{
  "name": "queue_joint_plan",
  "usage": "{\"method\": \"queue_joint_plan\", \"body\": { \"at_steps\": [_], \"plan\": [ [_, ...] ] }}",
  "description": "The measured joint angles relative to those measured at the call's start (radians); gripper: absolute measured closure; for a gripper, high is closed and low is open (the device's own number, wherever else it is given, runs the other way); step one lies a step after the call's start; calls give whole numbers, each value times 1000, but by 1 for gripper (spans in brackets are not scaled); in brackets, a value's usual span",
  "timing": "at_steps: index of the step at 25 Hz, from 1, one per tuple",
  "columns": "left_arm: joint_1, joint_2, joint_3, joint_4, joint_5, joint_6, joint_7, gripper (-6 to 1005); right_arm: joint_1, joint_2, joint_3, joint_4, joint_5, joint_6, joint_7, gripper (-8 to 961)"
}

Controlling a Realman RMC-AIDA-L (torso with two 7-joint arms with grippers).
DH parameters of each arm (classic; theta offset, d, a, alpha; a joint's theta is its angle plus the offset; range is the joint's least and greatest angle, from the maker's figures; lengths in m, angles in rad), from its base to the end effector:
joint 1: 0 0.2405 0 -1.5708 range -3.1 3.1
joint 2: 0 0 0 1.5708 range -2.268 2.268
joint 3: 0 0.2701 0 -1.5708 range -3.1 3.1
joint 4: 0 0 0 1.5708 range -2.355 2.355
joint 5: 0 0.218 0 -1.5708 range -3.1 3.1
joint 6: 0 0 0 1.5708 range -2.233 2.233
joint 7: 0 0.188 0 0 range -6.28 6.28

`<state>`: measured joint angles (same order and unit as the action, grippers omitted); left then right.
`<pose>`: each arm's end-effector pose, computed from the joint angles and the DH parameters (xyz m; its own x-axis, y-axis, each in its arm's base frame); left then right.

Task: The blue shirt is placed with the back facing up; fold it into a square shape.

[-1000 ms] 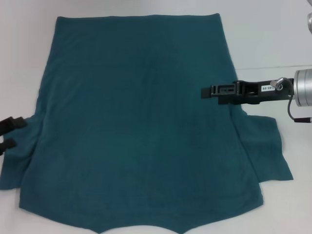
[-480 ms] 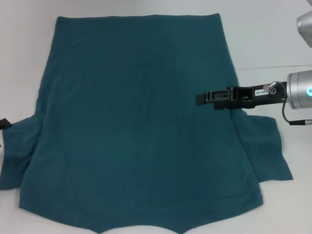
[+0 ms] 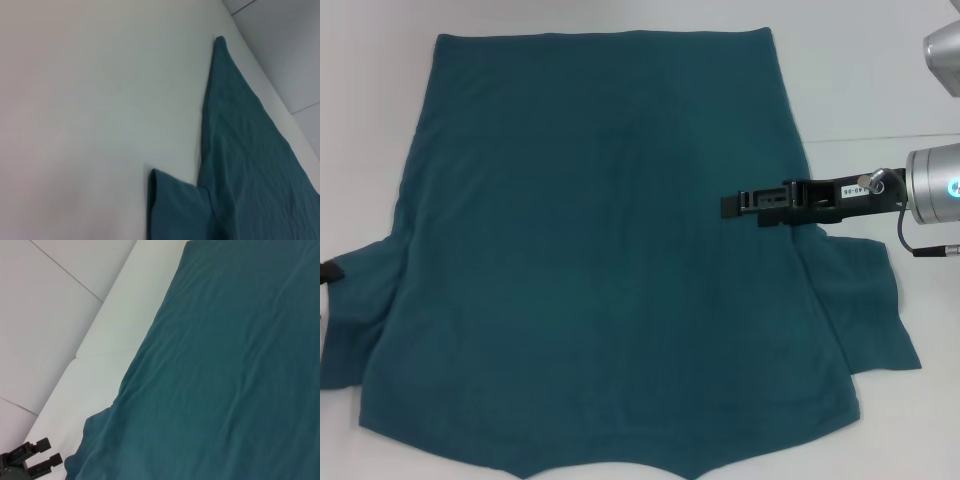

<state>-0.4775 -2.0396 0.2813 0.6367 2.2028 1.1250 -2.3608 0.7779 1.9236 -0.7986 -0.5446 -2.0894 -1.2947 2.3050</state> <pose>-0.4011 0.3860 0.0323 -0.2159 0.6015 0.7692 0.9732 0.1962 0.1198 0.2402 0.4536 -0.0129 0.3442 -0.8342 -0.4308 -0.9273 -0.3740 -0.0167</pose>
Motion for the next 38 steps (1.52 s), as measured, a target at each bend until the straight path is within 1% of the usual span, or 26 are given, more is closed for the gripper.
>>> {"method": "queue_joint_plan", "body": {
  "at_steps": [5,7,12,21,28,38],
  "plan": [
    [1,-1,7,-6,0,-9,14,172,0,0,1,0,0,0,0,39],
    [1,-3,37,-7,0,-33,17,172,0,0,2,0,0,0,-2,39],
    [-3,-7,68,-8,0,-53,21,171,0,0,2,0,0,-1,-4,40],
    [-9,-8,99,-20,0,-60,32,175,-2,0,1,0,1,-3,-8,40],
    [-10,-7,103,-20,0,-46,28,181,-7,0,4,-2,2,-3,-9,40],
    [-18,-3,114,-9,13,-36,32,371,-13,-3,7,-1,6,-6,-9,40]
  ]
}}
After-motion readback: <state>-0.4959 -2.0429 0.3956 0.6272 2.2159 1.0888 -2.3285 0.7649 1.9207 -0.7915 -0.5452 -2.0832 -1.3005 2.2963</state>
